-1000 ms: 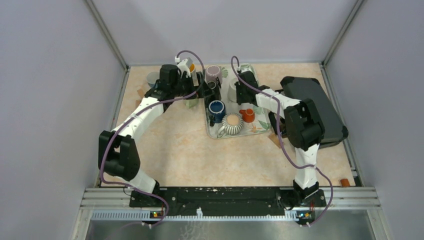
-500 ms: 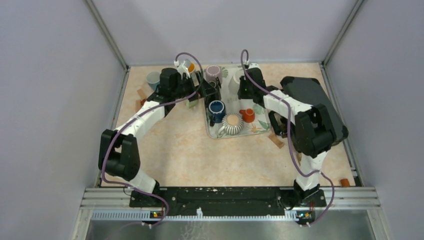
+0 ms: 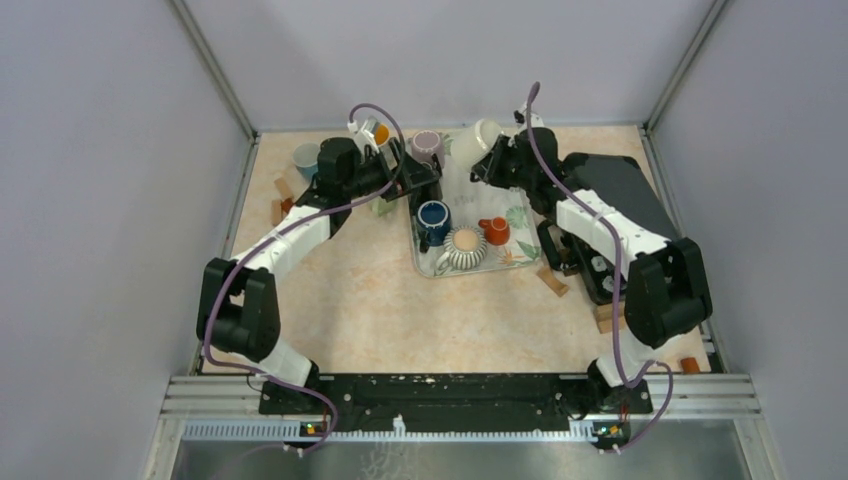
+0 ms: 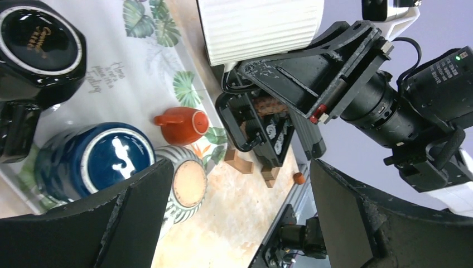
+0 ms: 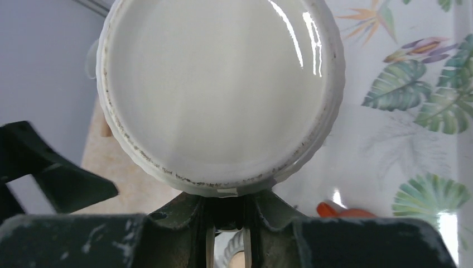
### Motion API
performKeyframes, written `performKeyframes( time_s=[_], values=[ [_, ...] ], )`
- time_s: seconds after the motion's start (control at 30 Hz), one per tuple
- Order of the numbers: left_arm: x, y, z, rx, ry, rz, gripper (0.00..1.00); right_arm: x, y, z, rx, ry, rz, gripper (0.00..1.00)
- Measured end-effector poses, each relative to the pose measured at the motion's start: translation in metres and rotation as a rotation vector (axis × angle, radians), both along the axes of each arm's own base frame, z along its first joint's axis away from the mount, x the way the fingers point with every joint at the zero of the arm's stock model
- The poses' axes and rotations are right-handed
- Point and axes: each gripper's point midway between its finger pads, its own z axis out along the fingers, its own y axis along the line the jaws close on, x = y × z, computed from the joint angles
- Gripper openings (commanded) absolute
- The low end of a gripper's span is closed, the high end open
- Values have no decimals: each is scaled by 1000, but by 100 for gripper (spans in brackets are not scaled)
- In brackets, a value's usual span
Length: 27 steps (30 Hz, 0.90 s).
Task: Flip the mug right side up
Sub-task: Turn over the cup on the tray.
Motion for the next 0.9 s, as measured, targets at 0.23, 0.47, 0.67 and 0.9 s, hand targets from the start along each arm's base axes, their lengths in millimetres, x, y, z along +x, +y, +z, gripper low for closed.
performKeyframes(
  time_s=[0.23,0.47,0.67,0.9],
  values=[
    [-5,-6,13,-70,-3,-34,98,-15,19,30,191,-24,71,0],
    [-10,-10,21,-134,-2,-60,91,-27,38,40,378,3,134,0],
    [-15,-11,22,-175,15,-72,81,-36,51,62,548,8,187,0],
    [-18,-14,33,-228,5,-97,72,-45,62,86,675,-2,252,0]
  ],
)
